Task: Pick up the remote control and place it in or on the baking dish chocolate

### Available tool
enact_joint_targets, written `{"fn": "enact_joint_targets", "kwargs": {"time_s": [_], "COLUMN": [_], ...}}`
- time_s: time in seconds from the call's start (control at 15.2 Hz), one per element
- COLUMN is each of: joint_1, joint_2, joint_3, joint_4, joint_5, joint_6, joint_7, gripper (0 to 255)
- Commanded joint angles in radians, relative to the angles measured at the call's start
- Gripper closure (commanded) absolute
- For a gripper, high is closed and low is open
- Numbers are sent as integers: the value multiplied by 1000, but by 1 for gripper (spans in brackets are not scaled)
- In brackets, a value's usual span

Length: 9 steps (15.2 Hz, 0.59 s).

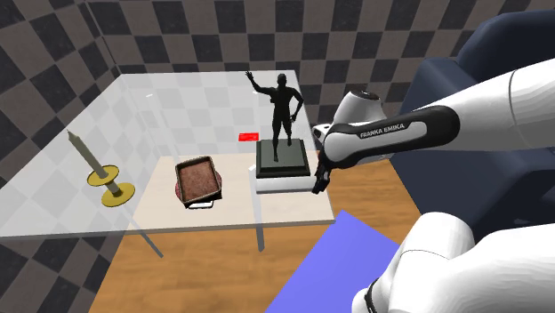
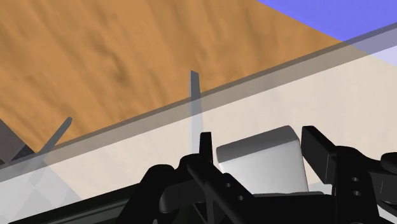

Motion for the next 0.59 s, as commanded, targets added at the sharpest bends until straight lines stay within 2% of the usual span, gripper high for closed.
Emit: {"fn": "enact_joint_targets", "kwargs": {"time_s": [0.0,0.53], "joint_1": [-9,-37], "joint_2": [-21,-110], "joint_3": [13,71], "joint_4": [9,64], "joint_5": [-5,-14], "joint_6": [-30,-172], "joint_7": [9,47], "gripper": [255,255]}}
